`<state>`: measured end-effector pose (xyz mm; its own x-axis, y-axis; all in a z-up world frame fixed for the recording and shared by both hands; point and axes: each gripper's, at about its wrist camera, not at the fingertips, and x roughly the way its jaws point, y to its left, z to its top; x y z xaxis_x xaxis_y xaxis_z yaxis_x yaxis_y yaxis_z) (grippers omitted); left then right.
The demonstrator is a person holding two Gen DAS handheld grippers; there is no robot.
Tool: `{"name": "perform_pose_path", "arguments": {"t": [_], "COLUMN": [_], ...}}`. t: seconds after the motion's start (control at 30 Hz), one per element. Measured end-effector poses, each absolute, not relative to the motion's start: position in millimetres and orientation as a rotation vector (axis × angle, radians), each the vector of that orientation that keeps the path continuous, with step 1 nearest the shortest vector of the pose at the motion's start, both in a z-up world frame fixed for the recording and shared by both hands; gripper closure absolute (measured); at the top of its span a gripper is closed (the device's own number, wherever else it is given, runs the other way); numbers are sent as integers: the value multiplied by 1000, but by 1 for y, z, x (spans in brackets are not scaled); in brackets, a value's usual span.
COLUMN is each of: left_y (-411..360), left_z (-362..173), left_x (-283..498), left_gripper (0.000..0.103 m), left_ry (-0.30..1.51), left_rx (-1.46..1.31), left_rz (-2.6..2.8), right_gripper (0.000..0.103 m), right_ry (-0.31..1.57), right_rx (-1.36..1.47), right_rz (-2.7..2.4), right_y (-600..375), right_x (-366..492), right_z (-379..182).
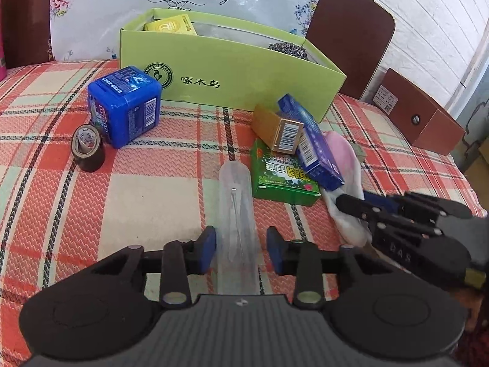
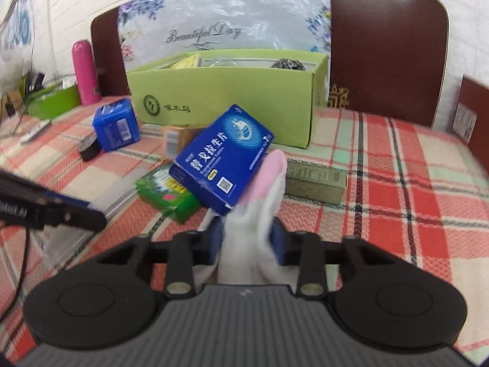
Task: Organize objects
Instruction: 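Grasp the clear plastic case with left tool while right tool grasps white glove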
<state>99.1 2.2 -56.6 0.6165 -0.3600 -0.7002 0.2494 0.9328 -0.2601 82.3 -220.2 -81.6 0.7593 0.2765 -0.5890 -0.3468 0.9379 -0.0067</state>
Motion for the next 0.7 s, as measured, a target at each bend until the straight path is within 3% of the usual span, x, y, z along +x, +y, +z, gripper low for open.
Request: {"name": "perform_pose_path", "arguments": {"t": [0.03, 0.13, 0.2, 0.23, 0.7], "left_y": [0, -7, -10, -11, 8], "left_z": [-56, -56, -56, -55, -12], "left_x": [99, 99, 99, 100, 82], "left_gripper": [51, 51, 59, 73, 76], "left_ry": [836, 831, 829, 829, 713], "left_rx": [-138, -107, -88, -80, -146], "left_rz": [-357, -346, -334, -328, -334], "right_gripper": [90, 92, 92, 92, 92], "right_ry": [622, 626, 626, 624, 463], "right_rx": [-105, -45, -17, 6, 123], "right_rz": [350, 386, 391, 392, 399], "right_y": [-219, -221, -224, -227, -248], "right_x": [76, 56, 45, 40, 20], "right_z": [-80, -75, -71, -68, -13]}}
